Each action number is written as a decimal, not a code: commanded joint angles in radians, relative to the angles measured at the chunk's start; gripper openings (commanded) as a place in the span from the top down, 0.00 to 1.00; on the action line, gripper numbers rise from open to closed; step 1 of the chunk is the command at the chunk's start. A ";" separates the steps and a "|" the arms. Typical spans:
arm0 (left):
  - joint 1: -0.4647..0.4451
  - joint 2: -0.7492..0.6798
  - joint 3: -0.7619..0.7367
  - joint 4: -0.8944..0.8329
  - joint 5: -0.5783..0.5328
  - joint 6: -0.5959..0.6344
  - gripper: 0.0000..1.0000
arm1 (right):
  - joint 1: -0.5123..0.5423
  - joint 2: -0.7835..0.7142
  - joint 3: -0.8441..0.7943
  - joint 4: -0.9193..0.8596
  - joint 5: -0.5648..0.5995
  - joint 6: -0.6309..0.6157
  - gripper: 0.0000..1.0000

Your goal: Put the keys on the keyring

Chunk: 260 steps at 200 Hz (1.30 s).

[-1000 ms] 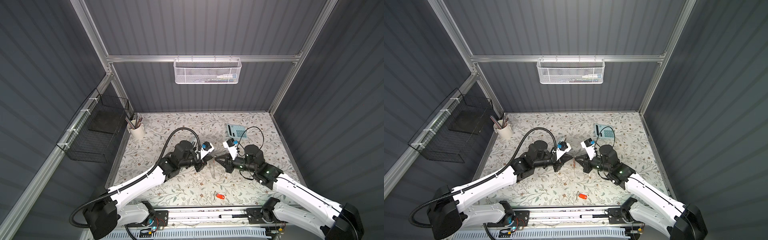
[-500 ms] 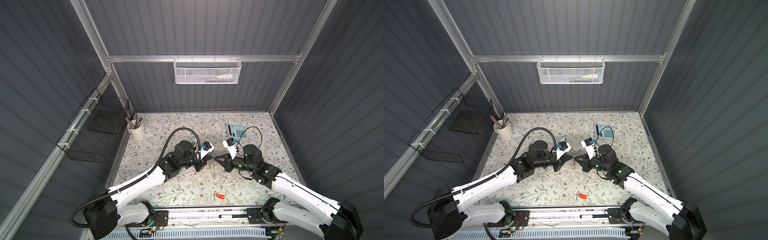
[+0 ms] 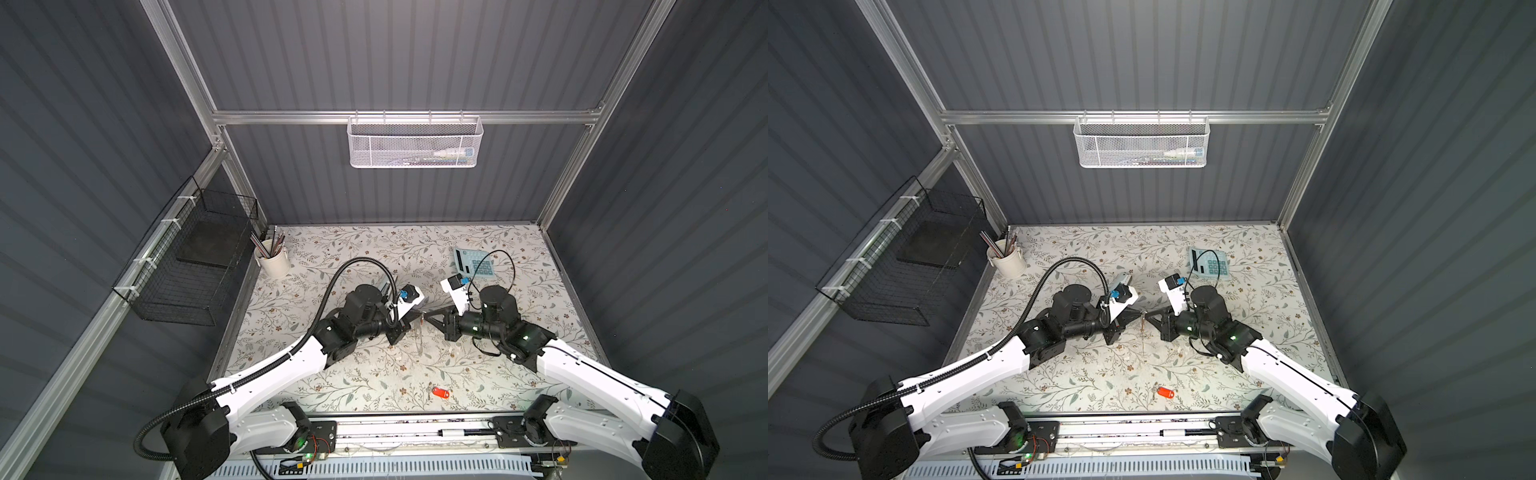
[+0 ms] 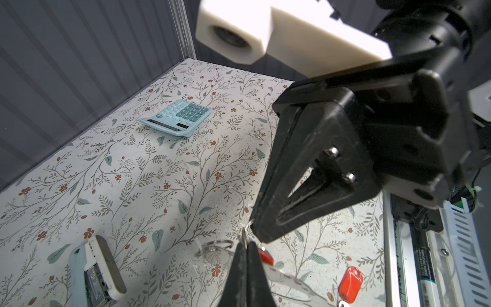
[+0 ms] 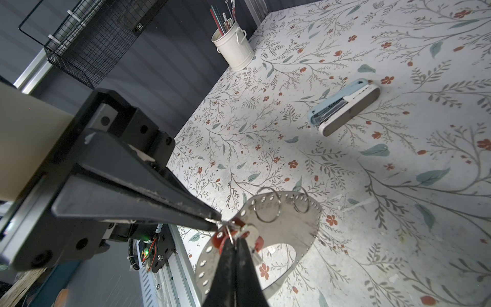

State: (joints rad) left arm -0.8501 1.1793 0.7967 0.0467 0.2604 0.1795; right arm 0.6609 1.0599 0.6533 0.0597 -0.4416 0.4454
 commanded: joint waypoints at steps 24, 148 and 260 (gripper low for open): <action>-0.009 -0.072 0.001 0.131 0.026 -0.004 1.00 | -0.032 0.052 0.007 -0.107 0.031 0.036 1.00; -0.006 -0.127 -0.056 0.272 -0.014 -0.091 1.00 | -0.050 0.143 0.029 -0.134 -0.071 0.060 1.00; -0.006 -0.080 -0.116 0.537 -0.085 -0.278 1.00 | -0.087 0.084 0.063 -0.180 -0.179 0.027 1.00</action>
State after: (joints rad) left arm -0.8505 1.1172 0.6586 0.3328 0.1825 -0.0467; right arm 0.5865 1.1542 0.7353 0.0105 -0.6319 0.4900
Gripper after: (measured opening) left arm 0.049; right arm 0.049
